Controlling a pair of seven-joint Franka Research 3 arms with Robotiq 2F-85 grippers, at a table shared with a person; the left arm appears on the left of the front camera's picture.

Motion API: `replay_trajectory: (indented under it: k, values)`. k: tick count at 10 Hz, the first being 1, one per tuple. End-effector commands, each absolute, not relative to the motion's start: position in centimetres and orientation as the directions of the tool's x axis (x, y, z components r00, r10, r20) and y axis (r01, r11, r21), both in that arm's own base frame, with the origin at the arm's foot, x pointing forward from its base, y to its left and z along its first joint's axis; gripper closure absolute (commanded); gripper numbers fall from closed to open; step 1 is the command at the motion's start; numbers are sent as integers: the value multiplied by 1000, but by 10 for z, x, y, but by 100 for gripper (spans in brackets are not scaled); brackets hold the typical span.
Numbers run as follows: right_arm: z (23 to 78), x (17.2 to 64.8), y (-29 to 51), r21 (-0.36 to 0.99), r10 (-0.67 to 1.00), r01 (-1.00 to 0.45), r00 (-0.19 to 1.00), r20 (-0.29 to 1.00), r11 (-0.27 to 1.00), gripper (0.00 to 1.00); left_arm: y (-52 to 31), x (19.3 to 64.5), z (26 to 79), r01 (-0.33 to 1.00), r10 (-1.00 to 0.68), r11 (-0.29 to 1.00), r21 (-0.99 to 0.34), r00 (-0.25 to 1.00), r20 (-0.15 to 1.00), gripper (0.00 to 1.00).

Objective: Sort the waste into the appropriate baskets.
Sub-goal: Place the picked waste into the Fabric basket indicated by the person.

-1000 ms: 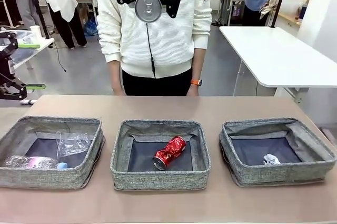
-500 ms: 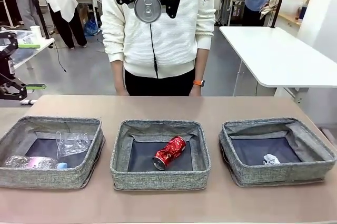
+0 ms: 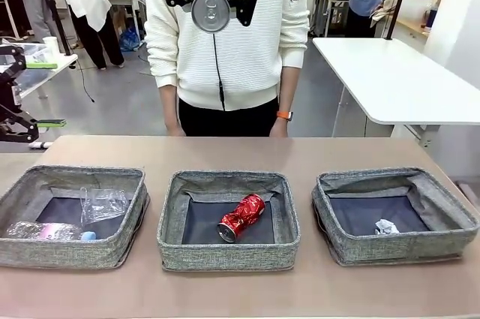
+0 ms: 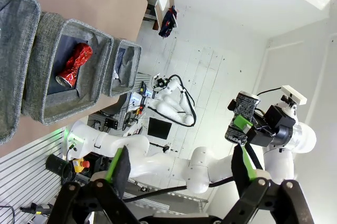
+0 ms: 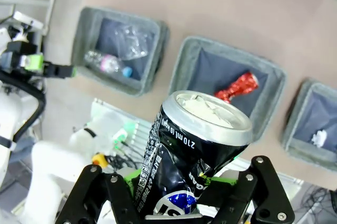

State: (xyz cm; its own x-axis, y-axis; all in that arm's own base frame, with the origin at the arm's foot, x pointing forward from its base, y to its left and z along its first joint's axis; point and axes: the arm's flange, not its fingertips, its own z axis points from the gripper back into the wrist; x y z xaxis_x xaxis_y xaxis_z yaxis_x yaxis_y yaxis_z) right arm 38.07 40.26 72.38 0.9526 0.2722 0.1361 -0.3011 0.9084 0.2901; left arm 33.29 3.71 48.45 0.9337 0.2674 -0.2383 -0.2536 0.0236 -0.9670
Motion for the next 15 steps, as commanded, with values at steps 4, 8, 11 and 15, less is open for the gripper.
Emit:
replay_trajectory:
  k: [4,8,11,15]
  values:
    - [726,379,402,303,270,-298,954,133,905,100,39,331,486,-236,257,27,-971,941,-222,0]
    - [726,379,402,303,270,-298,954,133,905,100,39,331,486,-236,257,27,-971,941,-222,0]
    - [726,379,402,303,270,-298,954,133,905,100,39,331,486,-236,257,27,-971,941,-222,0]
    - [726,379,402,303,270,-298,954,133,905,100,39,331,486,-236,257,27,-971,941,-222,0]
